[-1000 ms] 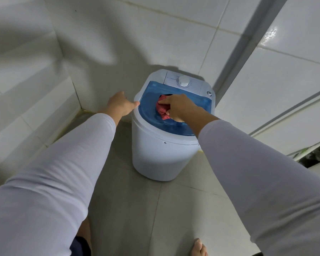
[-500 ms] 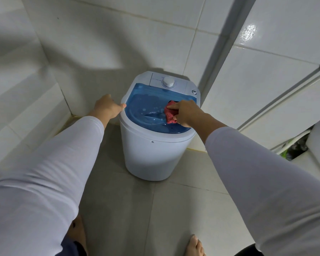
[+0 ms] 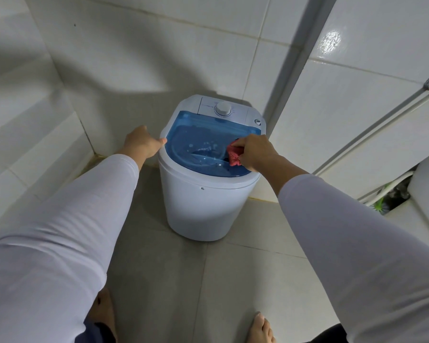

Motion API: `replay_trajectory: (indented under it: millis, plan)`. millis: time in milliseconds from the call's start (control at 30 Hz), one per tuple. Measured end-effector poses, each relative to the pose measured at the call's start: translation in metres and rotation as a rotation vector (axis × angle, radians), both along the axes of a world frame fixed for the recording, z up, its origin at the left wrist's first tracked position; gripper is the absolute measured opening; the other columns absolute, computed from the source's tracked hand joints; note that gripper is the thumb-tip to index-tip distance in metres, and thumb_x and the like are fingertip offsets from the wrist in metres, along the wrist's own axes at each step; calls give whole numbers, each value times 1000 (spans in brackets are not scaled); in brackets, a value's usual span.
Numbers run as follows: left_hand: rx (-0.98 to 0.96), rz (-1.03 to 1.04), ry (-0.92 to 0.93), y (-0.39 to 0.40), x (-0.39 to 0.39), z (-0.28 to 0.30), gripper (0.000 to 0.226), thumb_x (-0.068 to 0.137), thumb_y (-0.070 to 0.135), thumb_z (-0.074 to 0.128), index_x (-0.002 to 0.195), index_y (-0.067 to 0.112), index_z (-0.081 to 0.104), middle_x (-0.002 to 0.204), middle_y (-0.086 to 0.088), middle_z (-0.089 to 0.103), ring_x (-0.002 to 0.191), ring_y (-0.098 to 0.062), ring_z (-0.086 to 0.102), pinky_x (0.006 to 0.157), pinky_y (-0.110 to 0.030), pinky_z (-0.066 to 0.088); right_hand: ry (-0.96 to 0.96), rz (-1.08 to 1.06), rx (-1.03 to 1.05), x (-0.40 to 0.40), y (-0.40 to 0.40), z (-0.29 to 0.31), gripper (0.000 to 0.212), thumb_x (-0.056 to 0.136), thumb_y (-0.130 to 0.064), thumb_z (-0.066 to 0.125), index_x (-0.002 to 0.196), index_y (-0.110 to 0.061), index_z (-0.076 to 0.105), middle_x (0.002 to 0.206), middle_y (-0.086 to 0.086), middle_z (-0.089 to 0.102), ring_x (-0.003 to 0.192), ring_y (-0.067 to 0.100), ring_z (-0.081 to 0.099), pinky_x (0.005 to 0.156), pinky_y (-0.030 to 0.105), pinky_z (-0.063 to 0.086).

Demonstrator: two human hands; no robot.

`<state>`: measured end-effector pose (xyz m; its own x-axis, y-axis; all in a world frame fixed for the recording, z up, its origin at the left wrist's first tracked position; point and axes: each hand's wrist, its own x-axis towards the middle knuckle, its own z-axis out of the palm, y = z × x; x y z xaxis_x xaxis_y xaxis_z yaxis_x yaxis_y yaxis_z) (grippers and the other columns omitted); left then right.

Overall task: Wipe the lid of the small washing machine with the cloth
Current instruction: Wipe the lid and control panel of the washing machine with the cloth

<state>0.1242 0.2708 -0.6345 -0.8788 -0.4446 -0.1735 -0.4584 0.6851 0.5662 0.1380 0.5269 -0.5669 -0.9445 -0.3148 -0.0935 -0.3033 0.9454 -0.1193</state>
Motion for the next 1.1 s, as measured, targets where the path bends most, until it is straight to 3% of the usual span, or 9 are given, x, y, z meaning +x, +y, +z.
replay_trajectory:
  millis: [333,500,667,800,900,967,1000,1100]
  plan:
    - [2,-1,-4,0,1,0,73,91,45,55,149,11,26,155,-10,33,140,-36,35,111,-47,34,-23,-79,-69,-1,4,-7,41,87,-18,60,128,-24,60,126,4,62,114,27,54,94,31,46]
    - [1,1,-2,2,2,1,72,92,45,54,150,12,25,155,-10,32,140,-36,34,111,-46,33,-65,-213,-66,1,1,-3,39,85,-24,61,123,-14,59,108,9,61,88,21,50,72,27,41]
    - [7,7,9,5,3,0,71,93,44,53,150,11,25,155,-10,33,140,-36,35,111,-46,34,-85,-317,-20,4,-1,1,38,89,-27,58,118,-4,53,86,7,50,81,20,49,63,25,40]
    - [31,12,24,4,4,-3,70,93,45,52,150,13,26,155,-10,34,139,-37,36,110,-48,35,-198,-365,-9,7,-6,16,26,88,-21,60,107,-4,56,88,9,58,69,19,54,55,22,44]
    - [46,14,22,2,3,-4,71,92,47,53,149,15,26,154,-9,34,139,-38,36,110,-51,35,-364,-490,-267,-1,-17,32,9,85,-8,63,83,-2,56,72,10,63,61,22,63,62,29,55]
    - [60,11,20,1,3,-4,72,91,47,54,149,15,26,154,-9,35,139,-37,37,111,-51,34,-413,-534,-451,-6,-27,41,13,85,-7,64,93,2,61,88,15,69,78,29,71,74,36,60]
    - [68,8,19,0,3,-3,72,90,47,55,148,14,27,154,-9,35,138,-36,37,112,-51,34,-405,-541,-525,-7,-32,45,16,84,-9,65,95,3,61,90,17,69,80,30,71,75,39,60]
    - [108,5,13,-5,2,-3,77,87,50,58,148,14,27,153,-8,37,138,-35,38,112,-54,32,-345,-512,-734,-10,-51,58,16,81,-6,69,75,0,56,71,15,64,57,25,67,58,37,61]
